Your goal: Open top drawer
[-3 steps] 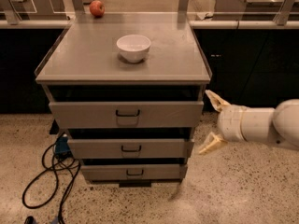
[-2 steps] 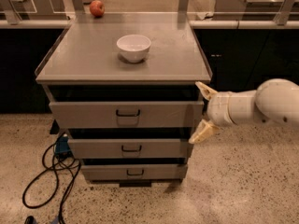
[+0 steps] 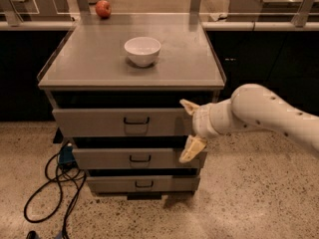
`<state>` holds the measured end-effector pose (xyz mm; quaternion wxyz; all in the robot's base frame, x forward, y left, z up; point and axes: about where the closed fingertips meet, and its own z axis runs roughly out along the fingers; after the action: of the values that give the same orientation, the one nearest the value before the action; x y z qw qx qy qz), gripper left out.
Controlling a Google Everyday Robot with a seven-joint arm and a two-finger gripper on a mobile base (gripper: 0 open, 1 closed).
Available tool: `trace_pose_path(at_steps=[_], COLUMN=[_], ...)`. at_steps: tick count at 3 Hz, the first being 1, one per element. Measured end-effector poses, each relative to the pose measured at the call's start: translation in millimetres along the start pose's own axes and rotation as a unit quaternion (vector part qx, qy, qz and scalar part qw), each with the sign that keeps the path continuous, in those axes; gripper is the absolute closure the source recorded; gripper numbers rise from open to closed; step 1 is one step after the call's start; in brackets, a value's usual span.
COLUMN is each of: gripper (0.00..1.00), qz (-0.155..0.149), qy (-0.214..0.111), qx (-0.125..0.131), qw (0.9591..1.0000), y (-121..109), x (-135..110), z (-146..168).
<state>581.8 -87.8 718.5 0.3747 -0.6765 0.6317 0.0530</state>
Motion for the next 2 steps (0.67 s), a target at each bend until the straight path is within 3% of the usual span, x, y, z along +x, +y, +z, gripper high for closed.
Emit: trace_pose_path(at_steps=[1, 2], gripper=[0.0, 0.0], qz=[-0.005, -0.005], qy=[-0.015, -0.015], qx=[-0.031, -0.031], qw=[0.9994, 0.9994], y=[35.1, 35.0], x=[-22.7, -22.6], z=[28.1, 28.1])
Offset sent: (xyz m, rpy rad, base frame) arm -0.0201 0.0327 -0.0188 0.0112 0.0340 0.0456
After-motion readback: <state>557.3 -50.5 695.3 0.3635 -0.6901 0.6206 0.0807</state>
